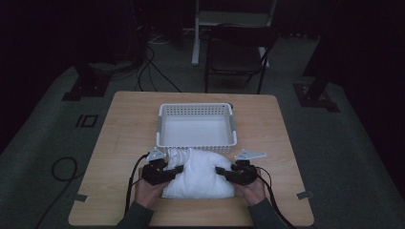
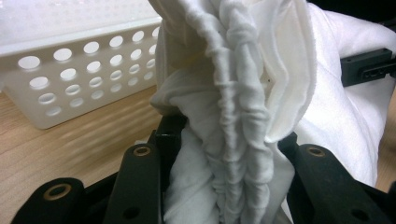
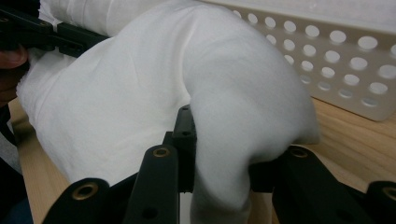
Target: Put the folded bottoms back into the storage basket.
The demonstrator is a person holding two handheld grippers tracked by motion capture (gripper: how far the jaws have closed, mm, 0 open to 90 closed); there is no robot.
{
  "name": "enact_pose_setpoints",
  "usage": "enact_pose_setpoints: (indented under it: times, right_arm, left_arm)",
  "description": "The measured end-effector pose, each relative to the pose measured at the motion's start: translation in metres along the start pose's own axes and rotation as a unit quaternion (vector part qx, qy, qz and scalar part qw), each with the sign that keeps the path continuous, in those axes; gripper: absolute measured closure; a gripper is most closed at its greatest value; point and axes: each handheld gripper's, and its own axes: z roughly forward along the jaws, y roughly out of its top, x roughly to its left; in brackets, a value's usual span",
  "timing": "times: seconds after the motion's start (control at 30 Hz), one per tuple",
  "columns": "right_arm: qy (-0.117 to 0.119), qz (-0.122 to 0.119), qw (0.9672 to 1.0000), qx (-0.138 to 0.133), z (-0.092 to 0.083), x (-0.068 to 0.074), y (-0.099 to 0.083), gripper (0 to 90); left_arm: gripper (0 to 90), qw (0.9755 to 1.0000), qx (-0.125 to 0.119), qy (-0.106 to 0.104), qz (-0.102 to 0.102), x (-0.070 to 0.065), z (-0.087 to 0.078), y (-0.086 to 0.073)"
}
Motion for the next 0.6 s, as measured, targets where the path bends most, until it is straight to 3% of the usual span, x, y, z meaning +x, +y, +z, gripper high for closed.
enact_pose_setpoints:
  times: [0.6]
  right_arm:
    - [0.000,-0.014,0.9996,-0.026,-0.016,0.009,0.010,70.4]
  left_arm:
    - [59.5,0.9995,-0.026,0.009,0.017,-0.013,-0.017,0.011]
